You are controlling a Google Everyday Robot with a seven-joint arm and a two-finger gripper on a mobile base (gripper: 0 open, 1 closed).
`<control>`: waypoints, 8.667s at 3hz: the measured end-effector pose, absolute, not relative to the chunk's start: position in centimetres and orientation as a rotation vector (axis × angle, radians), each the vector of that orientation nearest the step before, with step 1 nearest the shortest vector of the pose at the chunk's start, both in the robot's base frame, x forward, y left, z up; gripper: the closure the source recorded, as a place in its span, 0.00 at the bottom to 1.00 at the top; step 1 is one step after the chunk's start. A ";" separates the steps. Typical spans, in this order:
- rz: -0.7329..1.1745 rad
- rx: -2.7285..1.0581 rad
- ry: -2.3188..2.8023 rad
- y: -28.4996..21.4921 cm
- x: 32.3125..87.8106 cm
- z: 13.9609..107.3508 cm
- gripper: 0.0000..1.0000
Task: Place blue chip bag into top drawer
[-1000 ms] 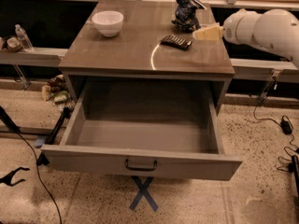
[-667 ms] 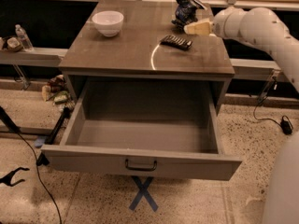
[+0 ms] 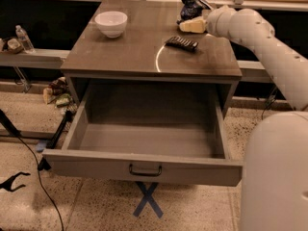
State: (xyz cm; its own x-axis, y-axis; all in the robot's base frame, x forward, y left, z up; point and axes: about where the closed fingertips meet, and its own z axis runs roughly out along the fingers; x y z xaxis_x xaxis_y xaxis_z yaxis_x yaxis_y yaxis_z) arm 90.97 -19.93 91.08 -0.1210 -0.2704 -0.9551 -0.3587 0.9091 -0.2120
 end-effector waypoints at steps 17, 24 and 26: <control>0.868 -0.568 1.513 -9.1 67.6 98.4 1.00; 0.635 -1.184 1.729 -0.6 55.2 81.6 0.23; 0.531 -1.097 1.790 -0.4 57.3 82.8 0.00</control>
Offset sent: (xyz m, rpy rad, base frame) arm 0.0645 0.0199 -0.0110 0.0625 -0.0116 -0.0287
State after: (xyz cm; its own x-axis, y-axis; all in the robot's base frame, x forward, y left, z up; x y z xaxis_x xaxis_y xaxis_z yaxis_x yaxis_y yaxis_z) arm 57.32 -0.38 82.82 -0.1600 -0.4504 -0.8783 -0.8565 0.5056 -0.1033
